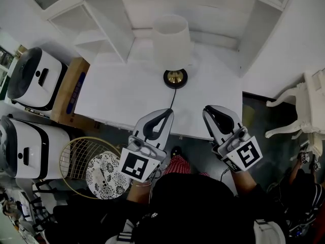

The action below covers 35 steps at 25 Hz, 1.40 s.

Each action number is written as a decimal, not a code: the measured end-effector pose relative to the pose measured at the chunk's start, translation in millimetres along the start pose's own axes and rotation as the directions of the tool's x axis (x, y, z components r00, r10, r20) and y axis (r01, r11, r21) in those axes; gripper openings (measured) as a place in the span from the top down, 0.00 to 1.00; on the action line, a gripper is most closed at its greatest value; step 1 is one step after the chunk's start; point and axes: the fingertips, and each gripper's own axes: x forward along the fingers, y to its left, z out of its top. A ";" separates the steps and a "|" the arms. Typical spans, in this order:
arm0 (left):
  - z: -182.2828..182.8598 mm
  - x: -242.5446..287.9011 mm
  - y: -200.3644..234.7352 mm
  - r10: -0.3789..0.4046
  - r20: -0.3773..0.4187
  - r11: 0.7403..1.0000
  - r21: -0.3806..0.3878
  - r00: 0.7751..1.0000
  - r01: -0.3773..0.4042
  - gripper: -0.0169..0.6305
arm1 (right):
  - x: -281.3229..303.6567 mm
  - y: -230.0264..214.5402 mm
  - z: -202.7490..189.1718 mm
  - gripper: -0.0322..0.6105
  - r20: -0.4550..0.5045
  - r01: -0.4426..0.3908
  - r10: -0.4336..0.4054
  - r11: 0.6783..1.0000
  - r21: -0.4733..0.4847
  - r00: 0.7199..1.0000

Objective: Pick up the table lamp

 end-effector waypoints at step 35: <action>-21.7 25.2 73.1 -0.049 -0.015 0.998 -0.029 0.999 0.048 0.95 | 76.0 -28.4 -41.9 0.86 -0.051 0.080 -0.079 0.997 0.008 0.996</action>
